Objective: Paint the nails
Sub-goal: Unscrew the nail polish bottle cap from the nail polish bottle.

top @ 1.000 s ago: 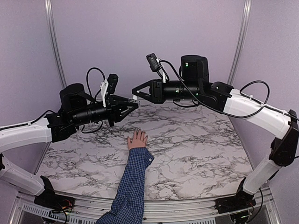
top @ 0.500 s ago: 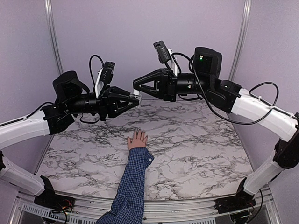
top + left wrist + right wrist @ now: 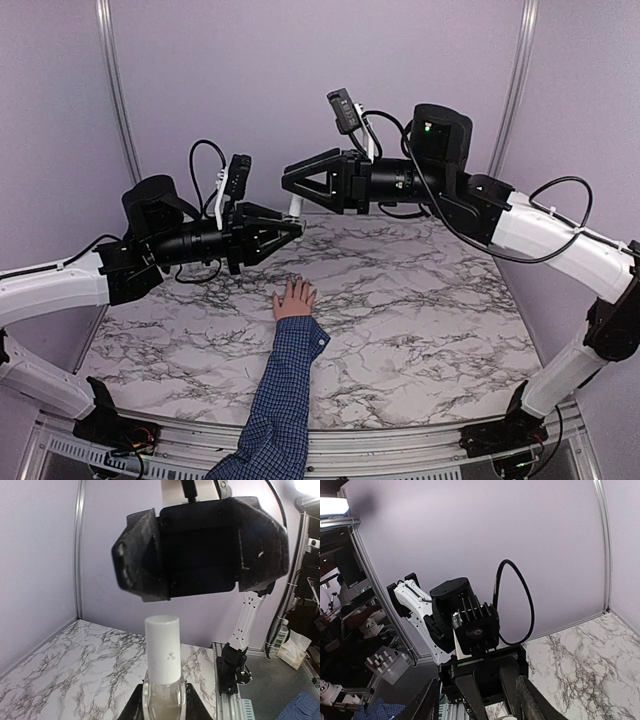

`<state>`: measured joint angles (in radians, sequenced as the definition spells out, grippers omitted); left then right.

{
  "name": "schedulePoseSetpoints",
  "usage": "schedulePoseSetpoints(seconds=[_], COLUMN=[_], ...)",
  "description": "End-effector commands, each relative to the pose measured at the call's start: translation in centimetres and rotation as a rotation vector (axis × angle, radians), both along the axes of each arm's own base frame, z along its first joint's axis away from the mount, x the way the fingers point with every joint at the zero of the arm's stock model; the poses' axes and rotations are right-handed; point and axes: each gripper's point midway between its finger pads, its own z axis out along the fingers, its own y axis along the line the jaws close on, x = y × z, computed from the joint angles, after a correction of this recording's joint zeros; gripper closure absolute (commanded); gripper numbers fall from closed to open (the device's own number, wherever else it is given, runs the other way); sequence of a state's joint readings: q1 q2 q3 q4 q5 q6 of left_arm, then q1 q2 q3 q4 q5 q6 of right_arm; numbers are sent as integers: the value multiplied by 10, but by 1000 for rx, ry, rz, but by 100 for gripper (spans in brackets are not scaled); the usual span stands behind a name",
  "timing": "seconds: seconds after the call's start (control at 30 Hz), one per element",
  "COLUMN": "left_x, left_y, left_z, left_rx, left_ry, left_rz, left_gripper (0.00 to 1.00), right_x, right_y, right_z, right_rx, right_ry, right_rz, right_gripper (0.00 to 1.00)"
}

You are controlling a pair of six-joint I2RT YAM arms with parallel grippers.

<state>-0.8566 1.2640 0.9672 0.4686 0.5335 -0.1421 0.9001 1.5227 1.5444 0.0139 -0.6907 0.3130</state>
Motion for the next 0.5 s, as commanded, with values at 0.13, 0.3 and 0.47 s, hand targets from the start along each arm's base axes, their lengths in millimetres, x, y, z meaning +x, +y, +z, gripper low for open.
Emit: schedulePoseSetpoints(seconds=[0.13, 0.3, 0.47], left_x=[37, 53, 65], left_y=[15, 23, 26], left_z=[0, -10, -21], left_rx=[-25, -1, 26], left_ry=[-18, -21, -14], left_rz=[243, 352, 423], left_gripper=[100, 100, 100], right_x=[56, 71, 75], right_y=[5, 1, 5], right_z=[-36, -47, -55], right_rx=[-133, -166, -179], right_ry=[208, 256, 280], right_rz=[-318, -410, -418], right_gripper=[54, 55, 59])
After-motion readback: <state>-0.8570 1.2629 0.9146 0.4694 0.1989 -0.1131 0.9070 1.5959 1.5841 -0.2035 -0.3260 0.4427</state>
